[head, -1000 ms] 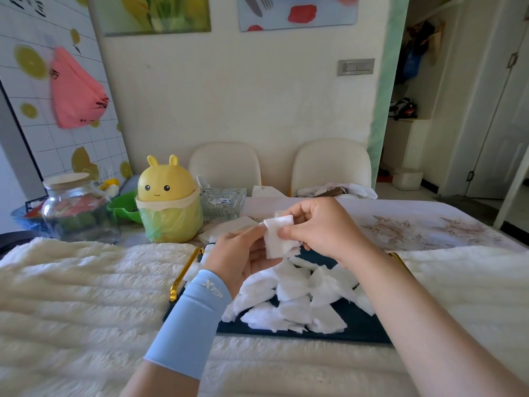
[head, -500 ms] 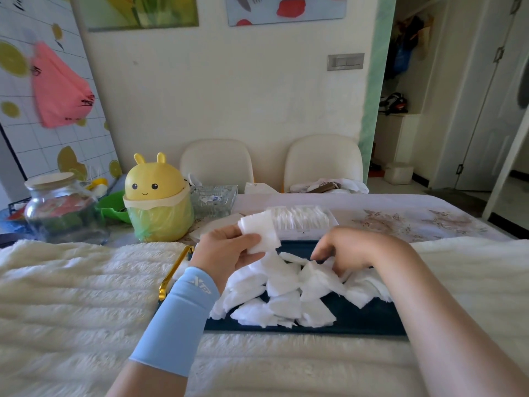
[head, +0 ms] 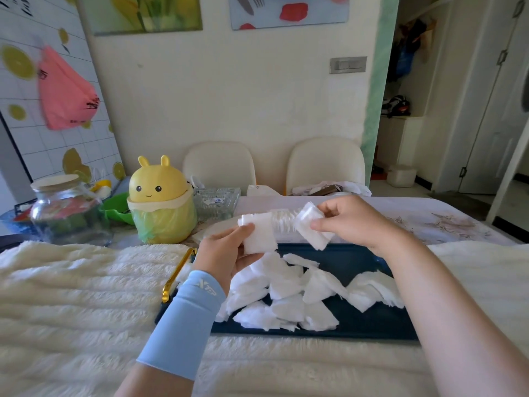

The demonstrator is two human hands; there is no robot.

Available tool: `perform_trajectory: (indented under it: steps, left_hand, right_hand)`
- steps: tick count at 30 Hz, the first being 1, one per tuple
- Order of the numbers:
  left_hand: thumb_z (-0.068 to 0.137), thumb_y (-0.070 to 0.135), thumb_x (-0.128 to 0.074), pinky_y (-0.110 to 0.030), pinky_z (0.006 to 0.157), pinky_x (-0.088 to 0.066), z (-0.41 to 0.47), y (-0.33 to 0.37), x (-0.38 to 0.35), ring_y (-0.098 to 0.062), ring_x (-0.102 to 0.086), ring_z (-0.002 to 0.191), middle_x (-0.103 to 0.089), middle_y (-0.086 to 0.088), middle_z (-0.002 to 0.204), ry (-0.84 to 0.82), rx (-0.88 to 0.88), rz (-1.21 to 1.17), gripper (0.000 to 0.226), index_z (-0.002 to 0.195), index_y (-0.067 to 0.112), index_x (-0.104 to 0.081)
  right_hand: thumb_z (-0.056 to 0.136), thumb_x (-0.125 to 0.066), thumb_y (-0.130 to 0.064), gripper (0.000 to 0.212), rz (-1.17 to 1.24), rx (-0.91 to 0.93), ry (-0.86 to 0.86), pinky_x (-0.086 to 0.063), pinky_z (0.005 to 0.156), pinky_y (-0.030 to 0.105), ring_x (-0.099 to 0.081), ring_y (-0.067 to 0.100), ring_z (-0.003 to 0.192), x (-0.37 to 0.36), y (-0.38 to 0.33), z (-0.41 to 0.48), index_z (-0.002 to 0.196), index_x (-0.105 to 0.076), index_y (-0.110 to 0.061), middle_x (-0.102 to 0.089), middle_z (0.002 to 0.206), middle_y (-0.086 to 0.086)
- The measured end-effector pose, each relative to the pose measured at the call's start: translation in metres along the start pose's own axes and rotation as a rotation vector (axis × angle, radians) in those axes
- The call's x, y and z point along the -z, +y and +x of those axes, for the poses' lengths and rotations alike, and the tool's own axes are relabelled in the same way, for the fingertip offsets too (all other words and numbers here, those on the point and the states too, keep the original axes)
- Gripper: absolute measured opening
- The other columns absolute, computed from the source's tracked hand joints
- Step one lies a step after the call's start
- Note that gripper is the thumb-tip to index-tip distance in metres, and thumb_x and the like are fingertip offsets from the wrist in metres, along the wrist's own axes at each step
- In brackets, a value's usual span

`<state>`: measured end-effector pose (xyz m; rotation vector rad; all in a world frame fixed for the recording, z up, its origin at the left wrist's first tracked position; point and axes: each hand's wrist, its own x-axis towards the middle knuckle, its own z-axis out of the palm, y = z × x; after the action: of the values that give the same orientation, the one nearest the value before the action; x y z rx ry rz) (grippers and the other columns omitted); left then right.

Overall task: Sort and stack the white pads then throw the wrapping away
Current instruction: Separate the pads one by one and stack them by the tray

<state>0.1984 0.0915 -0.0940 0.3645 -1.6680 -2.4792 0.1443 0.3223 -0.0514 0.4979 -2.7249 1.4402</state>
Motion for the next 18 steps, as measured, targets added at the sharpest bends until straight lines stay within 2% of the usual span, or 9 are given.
perform_trajectory:
  steps: [2, 4, 7, 12, 14, 16, 18]
  left_hand:
    - [0.088, 0.015, -0.072, -0.036, 0.074, -0.062, 0.0, 0.001, 0.0, -0.028, -0.074, 0.09, -0.073, -0.019, 0.106, 0.01, -0.01, -0.023, 0.028, 0.112, 0.002, -0.067]
    - [0.087, 0.015, -0.072, -0.034, 0.073, -0.061, 0.0, 0.001, -0.001, -0.028, -0.074, 0.091, -0.073, -0.018, 0.106, 0.018, -0.014, -0.028, 0.029, 0.112, 0.002, -0.068]
    - [0.087, 0.015, -0.073, -0.033, 0.075, -0.06, -0.003, 0.0, -0.005, -0.026, -0.072, 0.093, -0.073, -0.018, 0.106, 0.01, -0.012, -0.018, 0.025, 0.108, 0.002, -0.07]
    - [0.095, 0.013, -0.063, -0.031, 0.075, -0.06, -0.009, -0.001, -0.01, -0.025, -0.07, 0.089, -0.072, -0.022, 0.108, -0.092, -0.013, -0.002, 0.019, 0.104, -0.001, -0.073]
    - [0.095, 0.014, -0.062, -0.03, 0.074, -0.06, -0.01, -0.002, -0.011, -0.025, -0.07, 0.09, -0.072, -0.023, 0.109, -0.106, -0.014, 0.008, 0.021, 0.104, -0.001, -0.073]
    - [0.095, 0.016, -0.064, -0.03, 0.074, -0.059, -0.011, -0.002, -0.011, -0.025, -0.071, 0.091, -0.073, -0.021, 0.108, -0.105, -0.01, 0.004, 0.021, 0.105, 0.0, -0.074]
    - [0.095, 0.016, -0.064, -0.029, 0.074, -0.059, -0.012, -0.001, -0.011, -0.024, -0.071, 0.091, -0.073, -0.019, 0.108, -0.116, -0.008, -0.006, 0.021, 0.106, 0.001, -0.074]
  right_hand:
    - [0.09, -0.073, -0.018, 0.007, 0.197, -0.031, -0.071, -0.047, 0.072, 0.024, -0.062, 0.006, 0.075, -0.004, -0.003, 0.0, 0.097, -0.076, -0.019, -0.073, 0.086, -0.006]
    - [0.091, -0.072, -0.015, 0.009, 0.379, -0.04, -0.136, -0.048, 0.068, 0.027, -0.061, 0.012, 0.077, -0.01, -0.007, 0.0, 0.099, -0.075, -0.013, -0.071, 0.087, 0.001]
    - [0.09, -0.072, -0.009, 0.012, 0.525, -0.019, -0.221, -0.048, 0.06, 0.023, -0.061, 0.011, 0.069, -0.024, -0.016, -0.002, 0.102, -0.073, -0.007, -0.069, 0.082, 0.003]
    - [0.086, -0.078, -0.015, 0.015, 0.413, -0.051, -0.145, -0.04, 0.056, 0.024, -0.059, 0.007, 0.06, -0.042, -0.03, -0.006, 0.1, -0.074, -0.012, -0.071, 0.075, -0.004]
    - [0.085, -0.079, -0.018, 0.015, 0.383, -0.055, -0.082, -0.04, 0.054, 0.019, -0.058, 0.006, 0.053, -0.043, -0.036, -0.009, 0.098, -0.075, -0.013, -0.071, 0.071, -0.006]
    - [0.084, -0.08, -0.02, 0.019, 0.39, -0.032, -0.045, -0.043, 0.049, 0.013, -0.056, 0.011, 0.054, -0.042, -0.04, -0.011, 0.098, -0.075, -0.009, -0.071, 0.074, 0.001]
    - [0.081, -0.083, -0.025, 0.023, 0.356, -0.014, -0.017, -0.048, 0.057, 0.015, -0.054, 0.013, 0.058, -0.044, -0.043, -0.011, 0.097, -0.076, -0.01, -0.073, 0.081, 0.01]
